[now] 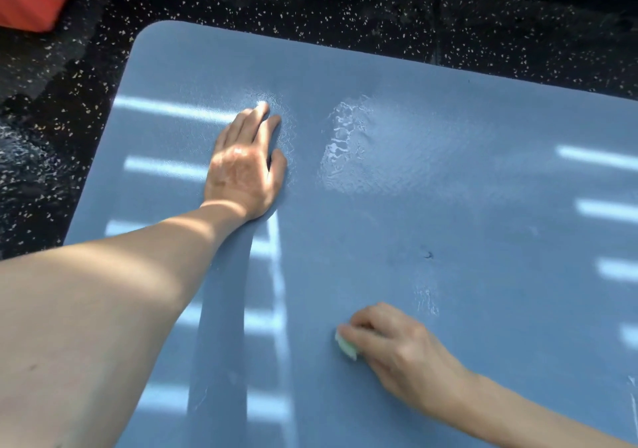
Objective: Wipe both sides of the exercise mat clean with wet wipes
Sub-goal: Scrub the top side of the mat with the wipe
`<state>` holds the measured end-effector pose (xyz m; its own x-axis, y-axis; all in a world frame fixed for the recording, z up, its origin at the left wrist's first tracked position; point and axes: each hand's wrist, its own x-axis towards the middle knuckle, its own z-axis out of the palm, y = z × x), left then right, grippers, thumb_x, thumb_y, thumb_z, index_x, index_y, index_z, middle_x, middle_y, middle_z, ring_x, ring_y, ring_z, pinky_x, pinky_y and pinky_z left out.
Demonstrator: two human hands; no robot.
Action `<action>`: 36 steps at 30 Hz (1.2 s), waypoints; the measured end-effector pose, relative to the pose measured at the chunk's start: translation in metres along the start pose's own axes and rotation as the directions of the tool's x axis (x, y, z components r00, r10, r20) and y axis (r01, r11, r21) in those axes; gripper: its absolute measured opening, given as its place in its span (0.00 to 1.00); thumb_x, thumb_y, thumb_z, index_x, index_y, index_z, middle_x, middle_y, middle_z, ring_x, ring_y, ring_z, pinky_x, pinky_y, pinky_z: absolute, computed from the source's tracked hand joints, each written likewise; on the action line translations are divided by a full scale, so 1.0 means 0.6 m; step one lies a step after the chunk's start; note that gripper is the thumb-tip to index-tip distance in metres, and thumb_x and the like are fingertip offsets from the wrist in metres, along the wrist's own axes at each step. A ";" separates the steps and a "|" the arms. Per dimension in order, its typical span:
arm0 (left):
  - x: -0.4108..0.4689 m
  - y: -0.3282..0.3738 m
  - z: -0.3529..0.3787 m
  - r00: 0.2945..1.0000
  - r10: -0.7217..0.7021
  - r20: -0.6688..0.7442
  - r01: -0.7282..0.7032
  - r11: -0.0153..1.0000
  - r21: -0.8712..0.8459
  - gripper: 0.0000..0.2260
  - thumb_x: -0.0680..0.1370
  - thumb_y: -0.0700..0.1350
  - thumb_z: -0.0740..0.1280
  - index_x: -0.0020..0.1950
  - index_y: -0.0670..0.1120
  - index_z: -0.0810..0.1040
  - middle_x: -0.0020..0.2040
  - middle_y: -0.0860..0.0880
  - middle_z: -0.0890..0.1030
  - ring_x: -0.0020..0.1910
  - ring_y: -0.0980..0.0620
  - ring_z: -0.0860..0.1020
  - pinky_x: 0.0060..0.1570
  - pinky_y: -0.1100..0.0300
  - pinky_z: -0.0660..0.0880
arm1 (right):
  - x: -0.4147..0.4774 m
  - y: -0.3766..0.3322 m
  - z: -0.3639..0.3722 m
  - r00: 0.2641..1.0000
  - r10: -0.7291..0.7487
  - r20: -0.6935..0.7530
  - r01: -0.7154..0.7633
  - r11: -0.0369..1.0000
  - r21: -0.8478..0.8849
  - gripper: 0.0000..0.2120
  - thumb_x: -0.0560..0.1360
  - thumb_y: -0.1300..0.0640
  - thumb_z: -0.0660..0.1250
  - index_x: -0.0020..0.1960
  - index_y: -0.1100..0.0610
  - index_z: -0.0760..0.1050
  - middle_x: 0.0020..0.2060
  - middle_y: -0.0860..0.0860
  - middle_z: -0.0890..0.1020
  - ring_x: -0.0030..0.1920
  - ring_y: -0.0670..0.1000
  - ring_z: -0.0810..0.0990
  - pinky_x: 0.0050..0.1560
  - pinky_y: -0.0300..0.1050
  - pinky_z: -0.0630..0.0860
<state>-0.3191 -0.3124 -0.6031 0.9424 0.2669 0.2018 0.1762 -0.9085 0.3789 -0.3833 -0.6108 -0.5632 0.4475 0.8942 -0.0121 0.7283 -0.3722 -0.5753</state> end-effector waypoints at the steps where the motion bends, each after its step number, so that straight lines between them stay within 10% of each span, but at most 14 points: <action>1: -0.001 0.001 0.000 1.000 0.003 -0.002 -0.003 1.000 0.001 0.23 0.77 0.47 0.56 0.69 0.39 0.73 0.73 0.40 0.69 0.72 0.40 0.67 0.73 0.48 0.61 | 0.009 0.013 -0.006 0.997 0.054 -0.056 -0.055 0.998 -0.020 0.13 0.68 0.70 0.63 0.49 0.59 0.79 0.42 0.52 0.77 0.37 0.52 0.75 0.35 0.41 0.74; 15: -0.020 0.021 -0.011 0.969 -0.033 0.244 -0.013 0.983 0.184 0.30 0.79 0.51 0.46 0.77 0.37 0.59 0.80 0.37 0.53 0.76 0.36 0.56 0.72 0.44 0.56 | -0.066 -0.075 0.051 0.986 0.143 -0.085 -0.137 0.988 0.068 0.12 0.70 0.67 0.61 0.49 0.57 0.78 0.39 0.52 0.75 0.36 0.50 0.73 0.32 0.38 0.71; 18: -0.094 0.042 -0.008 0.970 0.035 0.239 -0.074 0.986 0.153 0.28 0.81 0.52 0.48 0.75 0.34 0.64 0.76 0.33 0.61 0.72 0.30 0.63 0.68 0.41 0.61 | -0.111 -0.096 0.066 0.998 0.041 0.040 -0.044 0.996 0.082 0.10 0.74 0.61 0.59 0.53 0.54 0.74 0.43 0.49 0.72 0.38 0.48 0.71 0.33 0.37 0.72; 22: -0.252 0.093 -0.017 0.983 0.047 0.179 -0.071 0.989 0.129 0.25 0.81 0.49 0.52 0.74 0.36 0.67 0.75 0.36 0.66 0.71 0.33 0.67 0.68 0.44 0.60 | -0.105 -0.081 0.062 0.958 0.224 -0.181 -0.211 0.974 0.087 0.09 0.77 0.63 0.60 0.49 0.55 0.78 0.39 0.50 0.76 0.37 0.50 0.74 0.35 0.37 0.70; 26: -0.395 0.141 -0.038 0.967 0.081 0.241 -0.123 0.979 0.165 0.25 0.81 0.47 0.54 0.75 0.38 0.67 0.76 0.38 0.66 0.74 0.36 0.65 0.69 0.44 0.63 | -0.171 -0.155 0.128 0.979 0.204 0.024 -0.205 0.963 0.174 0.06 0.79 0.45 0.60 0.44 0.38 0.74 0.40 0.35 0.77 0.41 0.39 0.74 0.45 0.28 0.70; 32: -0.426 0.150 -0.041 0.942 0.025 0.336 -0.102 0.972 0.213 0.26 0.79 0.49 0.54 0.75 0.40 0.66 0.76 0.41 0.67 0.74 0.38 0.66 0.68 0.45 0.62 | -0.143 -0.153 0.103 0.989 0.134 -0.062 -0.130 0.990 0.061 0.09 0.76 0.62 0.59 0.51 0.55 0.77 0.43 0.50 0.74 0.39 0.51 0.74 0.35 0.39 0.75; 36: -0.426 0.151 -0.044 0.942 0.023 0.334 -0.103 0.969 0.224 0.26 0.79 0.49 0.53 0.75 0.40 0.68 0.75 0.41 0.68 0.73 0.38 0.68 0.68 0.46 0.62 | -0.080 -0.231 0.132 0.894 0.429 -0.128 -0.411 0.900 0.146 0.21 0.74 0.65 0.56 0.65 0.59 0.73 0.64 0.54 0.71 0.59 0.53 0.75 0.56 0.50 0.78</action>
<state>-0.5513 -0.4542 -0.5963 0.9870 0.1234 -0.1034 0.1376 -0.9800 0.1440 -0.5469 -0.5823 -0.5475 0.7788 0.6083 -0.1532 0.3958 -0.6659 -0.6323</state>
